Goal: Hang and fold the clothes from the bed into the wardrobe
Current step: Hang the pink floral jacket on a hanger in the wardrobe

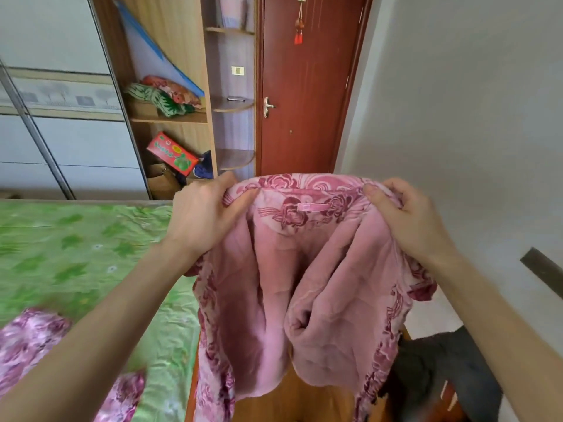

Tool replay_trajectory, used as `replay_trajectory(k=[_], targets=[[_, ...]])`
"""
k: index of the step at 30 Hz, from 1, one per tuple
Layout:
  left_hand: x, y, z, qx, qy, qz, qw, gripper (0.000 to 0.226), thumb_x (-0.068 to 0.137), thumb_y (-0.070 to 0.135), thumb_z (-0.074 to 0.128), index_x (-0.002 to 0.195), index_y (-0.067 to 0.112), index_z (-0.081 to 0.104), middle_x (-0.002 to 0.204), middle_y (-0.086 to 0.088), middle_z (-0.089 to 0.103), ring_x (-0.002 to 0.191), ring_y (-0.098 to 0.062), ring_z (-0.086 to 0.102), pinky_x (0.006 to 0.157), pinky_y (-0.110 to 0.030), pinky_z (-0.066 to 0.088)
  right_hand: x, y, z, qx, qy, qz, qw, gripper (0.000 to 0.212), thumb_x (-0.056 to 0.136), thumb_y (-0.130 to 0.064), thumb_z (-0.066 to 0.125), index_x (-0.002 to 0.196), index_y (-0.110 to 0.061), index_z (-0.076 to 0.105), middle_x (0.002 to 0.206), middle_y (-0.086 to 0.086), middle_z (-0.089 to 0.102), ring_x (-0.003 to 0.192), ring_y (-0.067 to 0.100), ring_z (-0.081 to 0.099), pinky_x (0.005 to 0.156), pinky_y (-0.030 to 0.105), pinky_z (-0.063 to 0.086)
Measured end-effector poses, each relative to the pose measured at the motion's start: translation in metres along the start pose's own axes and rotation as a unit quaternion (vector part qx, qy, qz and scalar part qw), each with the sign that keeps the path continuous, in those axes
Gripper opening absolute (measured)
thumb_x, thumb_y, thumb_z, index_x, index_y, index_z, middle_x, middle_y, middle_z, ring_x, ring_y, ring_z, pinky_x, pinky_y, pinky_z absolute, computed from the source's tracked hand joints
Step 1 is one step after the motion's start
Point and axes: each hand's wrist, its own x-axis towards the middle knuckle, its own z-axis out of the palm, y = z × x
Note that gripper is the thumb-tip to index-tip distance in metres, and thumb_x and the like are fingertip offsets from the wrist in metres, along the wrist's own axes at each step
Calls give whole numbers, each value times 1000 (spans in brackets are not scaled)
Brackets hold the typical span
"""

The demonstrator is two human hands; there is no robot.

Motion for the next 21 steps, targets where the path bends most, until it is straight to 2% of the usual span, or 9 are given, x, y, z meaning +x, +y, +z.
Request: replay_trajectory(k=[5, 10, 13, 14, 18, 21], targets=[[49, -16, 42, 30, -15, -10, 999, 49, 93, 68, 53, 79, 21, 50, 70, -6, 66, 76, -41, 67, 55, -36, 37, 78, 48, 16, 23, -35, -46, 998, 30, 102, -37, 63, 78, -19, 59, 67, -8, 52, 64, 4, 46, 62, 23, 39], [100, -27, 88, 71, -16, -47, 996, 52, 92, 71, 50, 81, 20, 53, 66, -8, 64, 74, -44, 65, 56, -37, 39, 152, 92, 32, 72, -65, -72, 993, 31, 102, -36, 63, 77, -17, 59, 66, -4, 48, 64, 9, 44, 63, 32, 40], [128, -31, 113, 89, -3, -58, 994, 51, 92, 70, 50, 86, 20, 57, 68, -11, 65, 77, -45, 65, 57, -38, 40, 194, 113, 40, 69, -76, -85, 991, 30, 103, -39, 62, 83, -16, 63, 71, 4, 56, 71, 24, 53, 68, 42, 46], [136, -31, 119, 94, -1, -63, 994, 51, 92, 69, 50, 87, 19, 59, 68, -11, 66, 77, -44, 66, 57, -38, 42, 206, 117, 41, 70, -81, -91, 990, 29, 103, -38, 62, 84, -17, 64, 74, 4, 57, 72, 23, 55, 70, 41, 46], [168, -35, 140, 86, 12, -75, 993, 50, 94, 67, 52, 84, 18, 57, 67, -12, 66, 75, -45, 66, 58, -41, 47, 249, 123, 41, 71, -79, -114, 988, 29, 103, -32, 62, 84, -10, 63, 75, 12, 56, 67, 8, 46, 64, 26, 40], [195, -35, 157, 70, 29, -87, 993, 49, 97, 63, 57, 79, 18, 52, 66, -16, 65, 74, -47, 65, 57, -43, 47, 276, 128, 42, 71, -73, -114, 988, 31, 103, -33, 61, 86, -8, 63, 77, 15, 57, 69, 10, 46, 65, 28, 40]])
